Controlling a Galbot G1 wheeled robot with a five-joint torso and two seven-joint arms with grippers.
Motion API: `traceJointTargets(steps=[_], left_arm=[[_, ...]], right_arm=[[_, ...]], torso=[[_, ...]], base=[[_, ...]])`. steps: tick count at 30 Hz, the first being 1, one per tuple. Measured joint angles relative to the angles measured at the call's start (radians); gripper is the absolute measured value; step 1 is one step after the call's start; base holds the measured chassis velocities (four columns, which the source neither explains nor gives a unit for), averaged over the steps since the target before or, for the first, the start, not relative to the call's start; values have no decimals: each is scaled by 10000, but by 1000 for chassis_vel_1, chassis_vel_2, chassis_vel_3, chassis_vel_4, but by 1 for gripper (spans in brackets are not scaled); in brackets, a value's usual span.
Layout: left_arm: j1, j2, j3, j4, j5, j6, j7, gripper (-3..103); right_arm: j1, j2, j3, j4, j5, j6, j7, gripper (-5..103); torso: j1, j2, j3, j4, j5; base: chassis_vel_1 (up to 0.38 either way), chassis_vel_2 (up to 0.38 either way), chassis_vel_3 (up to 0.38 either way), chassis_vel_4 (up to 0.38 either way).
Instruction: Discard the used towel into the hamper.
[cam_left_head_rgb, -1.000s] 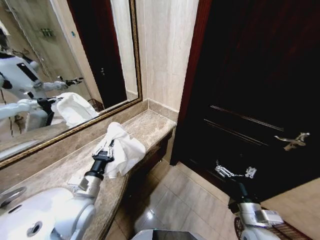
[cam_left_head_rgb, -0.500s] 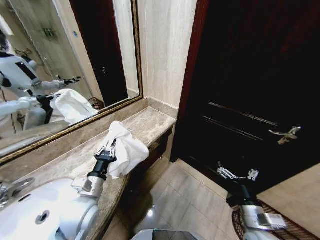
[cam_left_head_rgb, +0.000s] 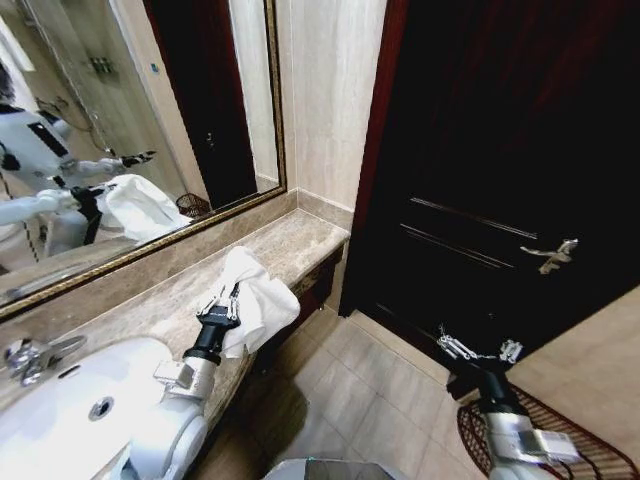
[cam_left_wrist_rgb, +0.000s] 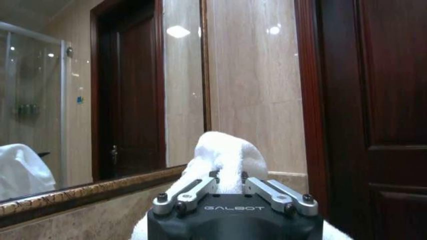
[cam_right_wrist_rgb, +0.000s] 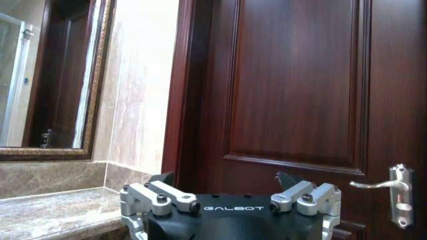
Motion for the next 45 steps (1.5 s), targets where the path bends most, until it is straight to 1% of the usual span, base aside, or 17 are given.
traceJointTargets(steps=[7, 11, 16, 29, 40, 42, 45], left_arm=[[-36, -6, 146, 11, 69, -7, 6, 6], [-20, -10, 180, 15, 72, -57, 6, 6], [-14, -2, 186, 15, 74, -81, 11, 6], [2, -4, 347, 5, 168, -90, 9, 6], [27, -43, 634, -14, 350, -35, -230, 6], [30, -63, 717, -19, 383, 3, -370, 6], [46, -74, 762, -17, 419, 10, -405, 6]], right_arm=[[30, 0, -20, 21, -1, -39, -2, 100], [48, 0, -17, 59, -2, -81, -3, 100], [55, 0, -22, 89, 0, -86, -4, 100], [97, 0, -42, 158, -10, -86, 42, 100], [163, 0, -47, 186, 55, -136, 59, 100], [149, 0, -55, 172, 90, -89, 61, 100], [120, 0, -60, 157, 100, -52, 61, 100]], torso=[[0, 0, 0, -4, 1], [0, 0, 0, 0, 0], [-1, 0, 0, -3, 1], [2, 0, 0, -3, -1], [-2, 0, -2, -3, 1], [-18, -39, -22, -1, 0], [-39, -86, -41, 0, 1]], base=[[56, -95, -106, 44], [47, -144, -122, 43], [-16, -141, -125, -1], [-92, -112, -108, -115], [-121, -123, -125, -126], [-126, -130, -139, -102], [-118, -119, -121, -115]])
